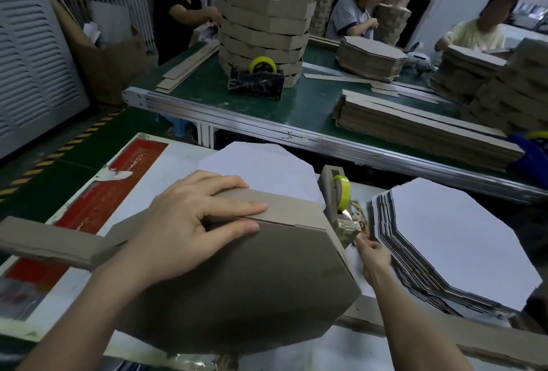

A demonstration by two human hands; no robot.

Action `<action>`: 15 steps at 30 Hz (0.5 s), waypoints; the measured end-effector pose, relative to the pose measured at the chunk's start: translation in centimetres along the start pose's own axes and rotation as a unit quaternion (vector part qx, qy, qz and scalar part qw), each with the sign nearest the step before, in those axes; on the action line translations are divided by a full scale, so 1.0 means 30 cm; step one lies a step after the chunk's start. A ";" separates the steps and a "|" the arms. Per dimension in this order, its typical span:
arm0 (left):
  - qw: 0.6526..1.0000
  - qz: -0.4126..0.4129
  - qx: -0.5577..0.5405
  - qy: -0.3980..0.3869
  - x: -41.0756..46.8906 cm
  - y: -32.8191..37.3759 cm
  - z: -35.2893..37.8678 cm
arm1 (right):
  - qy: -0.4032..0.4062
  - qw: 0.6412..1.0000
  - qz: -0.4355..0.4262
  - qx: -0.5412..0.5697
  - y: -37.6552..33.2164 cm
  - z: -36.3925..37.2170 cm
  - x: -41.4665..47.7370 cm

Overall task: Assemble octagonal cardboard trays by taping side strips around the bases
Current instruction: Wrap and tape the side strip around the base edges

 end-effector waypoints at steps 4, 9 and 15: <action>1.000 -0.010 -0.013 -0.001 -0.008 -0.019 -0.009 | -0.020 0.998 -0.001 -0.062 0.015 0.002 -0.050; 1.000 -0.016 -0.015 -0.008 -0.015 -0.025 -0.022 | -0.138 0.976 -0.051 -0.163 -0.144 0.124 -0.181; 1.000 -0.002 0.028 -0.006 -0.050 -0.032 -0.044 | -0.194 0.943 -0.176 -0.205 -0.422 0.240 -0.368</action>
Point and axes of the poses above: each hand's wrist, its own x-axis towards the middle knuckle, its own z-axis out of the palm, y = z × x, the point moved 3 cm from there along x, towards the middle knuckle, and after that the axes turned 7 degrees about -y, right-handed, at the moved point
